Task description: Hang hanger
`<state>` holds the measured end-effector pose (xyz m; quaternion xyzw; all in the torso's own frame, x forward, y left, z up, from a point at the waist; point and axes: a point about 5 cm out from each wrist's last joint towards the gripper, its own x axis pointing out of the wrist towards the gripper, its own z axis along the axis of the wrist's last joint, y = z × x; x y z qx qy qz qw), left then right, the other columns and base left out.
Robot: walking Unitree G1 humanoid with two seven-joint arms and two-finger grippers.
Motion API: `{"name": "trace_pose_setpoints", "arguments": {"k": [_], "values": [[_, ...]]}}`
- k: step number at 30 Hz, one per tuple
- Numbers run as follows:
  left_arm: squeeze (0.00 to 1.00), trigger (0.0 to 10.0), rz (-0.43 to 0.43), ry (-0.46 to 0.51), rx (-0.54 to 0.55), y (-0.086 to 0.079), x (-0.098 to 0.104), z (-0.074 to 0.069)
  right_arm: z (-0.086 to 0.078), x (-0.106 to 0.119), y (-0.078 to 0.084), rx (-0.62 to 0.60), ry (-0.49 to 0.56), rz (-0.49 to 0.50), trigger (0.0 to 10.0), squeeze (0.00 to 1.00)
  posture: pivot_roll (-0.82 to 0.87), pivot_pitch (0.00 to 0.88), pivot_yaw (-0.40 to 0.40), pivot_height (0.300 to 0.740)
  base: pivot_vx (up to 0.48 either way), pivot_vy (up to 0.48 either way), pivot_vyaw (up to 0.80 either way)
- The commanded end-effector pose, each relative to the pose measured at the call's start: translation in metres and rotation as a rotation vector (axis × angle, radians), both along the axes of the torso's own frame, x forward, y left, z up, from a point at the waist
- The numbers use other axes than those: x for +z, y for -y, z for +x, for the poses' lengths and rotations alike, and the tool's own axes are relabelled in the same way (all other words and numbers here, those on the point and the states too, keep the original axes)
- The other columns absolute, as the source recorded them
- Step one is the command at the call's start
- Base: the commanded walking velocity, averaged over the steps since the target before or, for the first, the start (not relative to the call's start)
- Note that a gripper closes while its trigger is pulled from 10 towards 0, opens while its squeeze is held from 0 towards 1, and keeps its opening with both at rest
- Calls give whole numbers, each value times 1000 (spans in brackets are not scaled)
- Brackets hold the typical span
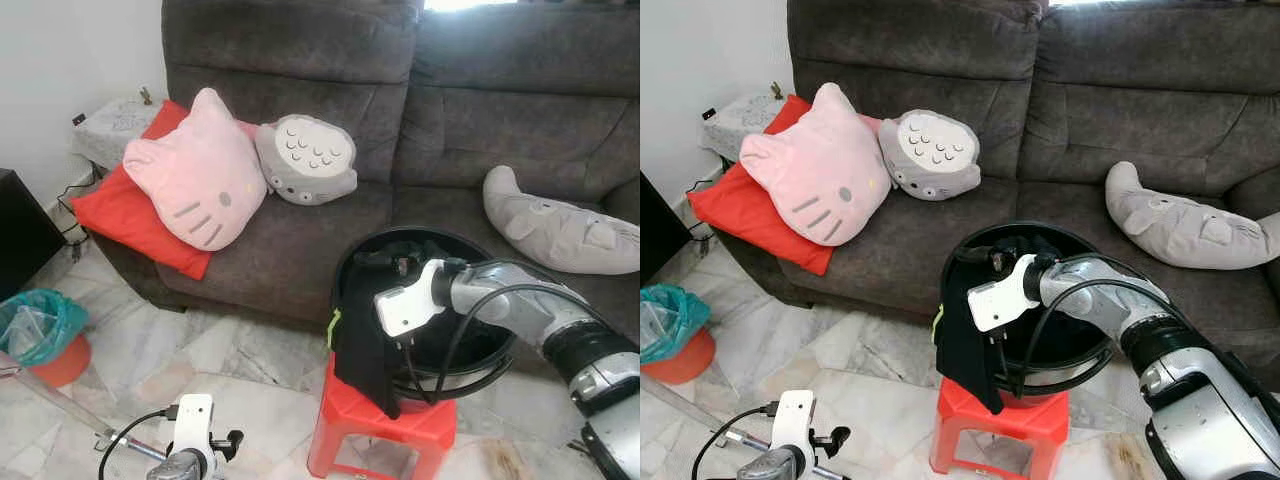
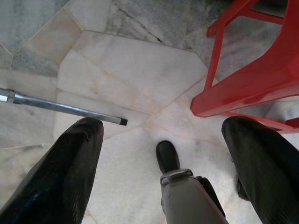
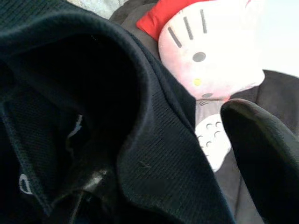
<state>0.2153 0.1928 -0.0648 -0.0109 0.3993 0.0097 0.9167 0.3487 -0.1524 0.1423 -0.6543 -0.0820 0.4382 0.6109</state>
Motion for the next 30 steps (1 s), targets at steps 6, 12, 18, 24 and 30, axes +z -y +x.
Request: {"name": "trace_pose_setpoints", "arguments": {"k": [6, 12, 18, 24, 30], "values": [[0, 10000, -1, -7, 17, -1, -1, -1, 5, 5, 0, -6, -2, 5, 0, 0, -166, 5, 37, 740, 0, 0, 0], [0, 10000, 0, -10, 19, -2, -1, -2, 6, 5, 0, -6, -9, 11, 0, 0, -165, 6, 36, 740, 0, 0, 0], [0, 10000, 1, -18, 19, -3, -3, -5, 6, 7, -1, 4, -20, 33, 0, 0, -165, 6, 36, 740, 0, 0, 0], [0, 10000, 3, -23, 20, -3, -3, -6, 6, 6, -2, 11, -28, 38, 0, 0, -165, 5, 38, 740, 0, 0, 0], [0, 10000, 3, -26, 18, -3, -4, -6, 5, 6, -2, 14, -35, 46, 0, 0, -166, 3, 39, 740, 0, 0, 0]]}}
